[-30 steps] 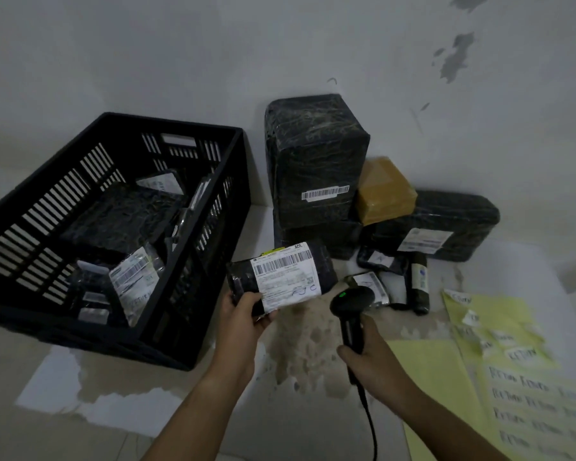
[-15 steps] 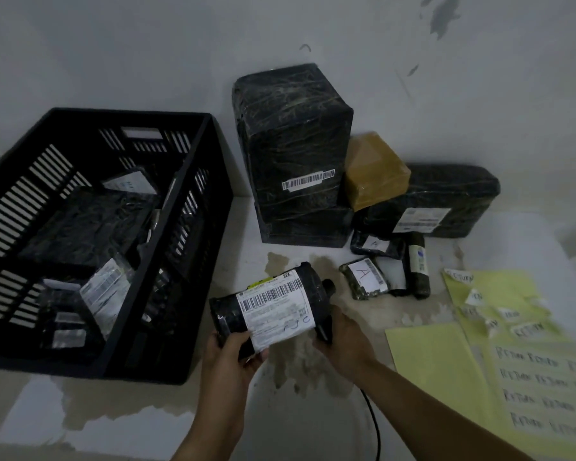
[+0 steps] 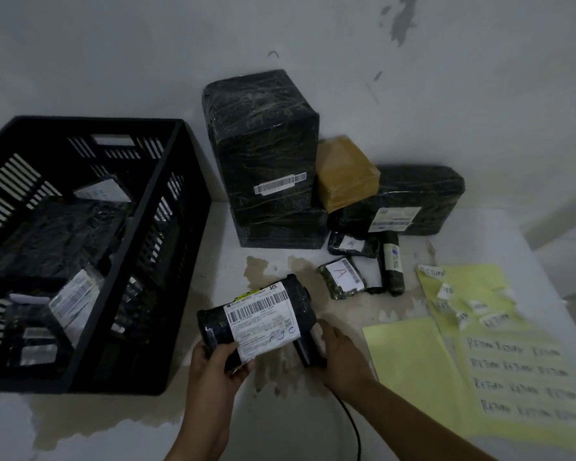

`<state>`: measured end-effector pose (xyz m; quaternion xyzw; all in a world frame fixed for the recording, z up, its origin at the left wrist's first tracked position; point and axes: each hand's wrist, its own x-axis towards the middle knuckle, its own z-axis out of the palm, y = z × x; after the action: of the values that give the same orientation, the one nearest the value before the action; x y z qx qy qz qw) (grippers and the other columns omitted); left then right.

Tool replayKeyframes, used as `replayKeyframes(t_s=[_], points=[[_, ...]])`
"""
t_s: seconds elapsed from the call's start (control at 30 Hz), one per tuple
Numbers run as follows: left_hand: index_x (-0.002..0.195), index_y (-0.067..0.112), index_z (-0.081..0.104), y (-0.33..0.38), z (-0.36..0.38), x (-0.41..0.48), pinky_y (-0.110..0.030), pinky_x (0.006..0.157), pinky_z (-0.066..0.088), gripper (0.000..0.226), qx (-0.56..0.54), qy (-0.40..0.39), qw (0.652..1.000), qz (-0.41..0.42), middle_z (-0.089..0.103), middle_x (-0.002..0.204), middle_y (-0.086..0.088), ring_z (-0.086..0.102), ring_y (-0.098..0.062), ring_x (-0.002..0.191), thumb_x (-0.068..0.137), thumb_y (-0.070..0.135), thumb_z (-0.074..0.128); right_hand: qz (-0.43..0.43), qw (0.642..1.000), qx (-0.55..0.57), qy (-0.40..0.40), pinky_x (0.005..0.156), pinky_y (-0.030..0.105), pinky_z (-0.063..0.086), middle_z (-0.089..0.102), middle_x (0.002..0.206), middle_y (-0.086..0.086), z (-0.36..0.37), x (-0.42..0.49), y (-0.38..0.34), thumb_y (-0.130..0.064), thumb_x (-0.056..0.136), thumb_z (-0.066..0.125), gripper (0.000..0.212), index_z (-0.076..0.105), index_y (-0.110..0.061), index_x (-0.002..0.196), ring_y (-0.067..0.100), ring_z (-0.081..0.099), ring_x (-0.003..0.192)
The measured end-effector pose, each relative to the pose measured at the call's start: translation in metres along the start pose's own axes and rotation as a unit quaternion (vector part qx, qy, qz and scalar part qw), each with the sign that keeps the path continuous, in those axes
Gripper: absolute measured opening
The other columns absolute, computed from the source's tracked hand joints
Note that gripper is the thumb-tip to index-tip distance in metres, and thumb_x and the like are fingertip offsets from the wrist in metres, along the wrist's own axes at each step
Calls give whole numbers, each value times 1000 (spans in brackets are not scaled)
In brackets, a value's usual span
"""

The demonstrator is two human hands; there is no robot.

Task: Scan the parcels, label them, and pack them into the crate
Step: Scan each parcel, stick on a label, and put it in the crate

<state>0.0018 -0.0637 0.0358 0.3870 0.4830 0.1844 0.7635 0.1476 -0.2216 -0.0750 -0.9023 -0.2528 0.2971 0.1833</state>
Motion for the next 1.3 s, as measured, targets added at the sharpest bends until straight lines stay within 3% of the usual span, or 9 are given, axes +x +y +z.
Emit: replayKeyframes(t_s=[0.17,0.33,0.47,0.53,0.6,0.67,0.9,1.1,1.3], points=[[120,11,58,-12,11,-7,-39,74,52,27,-7,7,1000,-20,70,106,-18,65,-31,91,96,0,55,-37,999,15,-7,100,32,43,37,151,-1,-20,-49,19,-59,83,58,93,10,-27,156,21,41,133],[123,7,58,-32,40,-19,-38,69,49,27,4,5,998,-58,67,102,-20,62,-32,84,97,0,52,-18,995,86,-38,94,21,40,38,143,-15,-48,-99,69,-65,85,57,90,3,-42,152,10,44,127],[126,14,60,-45,78,-34,-39,71,51,28,14,-14,997,-72,68,113,-19,65,-31,89,100,5,53,41,986,161,-2,86,4,36,38,130,-26,-73,-139,122,-93,52,31,95,5,-57,136,-1,49,117],[129,17,59,-49,98,-40,-38,67,59,29,9,-21,997,-76,69,114,-14,65,-31,94,101,8,54,65,983,169,41,80,4,39,42,129,-24,-89,-147,148,-86,62,42,88,13,-53,139,-3,50,110],[132,19,57,-52,117,-47,-36,65,62,31,12,-32,997,-74,70,114,-9,66,-32,101,102,11,55,87,978,171,77,85,13,43,47,131,-18,-106,-149,174,-62,83,60,73,25,-43,144,0,51,108],[138,20,51,-55,132,-55,-43,78,59,35,17,-50,997,-64,68,119,-10,66,-34,103,104,13,53,101,974,166,114,87,22,46,51,131,-14,-123,-142,195,-42,90,66,63,35,-34,143,5,53,107],[147,26,42,-74,184,-76,-53,95,47,44,27,-33,998,-44,67,110,-6,65,-34,96,105,14,50,98,943,225,223,83,28,44,58,131,-3,-195,-93,257,-27,92,67,46,51,-21,135,14,56,105],[126,28,54,-87,216,-87,-42,75,50,25,16,-14,999,-50,68,104,-5,65,-29,90,105,15,49,105,936,234,242,89,28,41,61,128,4,-235,-42,305,-20,92,64,41,55,-14,132,19,58,104],[137,29,48,-92,223,-87,-35,60,61,34,15,-6,999,-35,67,106,-4,65,-27,90,106,16,47,159,933,194,258,92,25,36,62,129,13,-245,1,349,-11,98,52,31,58,-4,128,30,59,115]])
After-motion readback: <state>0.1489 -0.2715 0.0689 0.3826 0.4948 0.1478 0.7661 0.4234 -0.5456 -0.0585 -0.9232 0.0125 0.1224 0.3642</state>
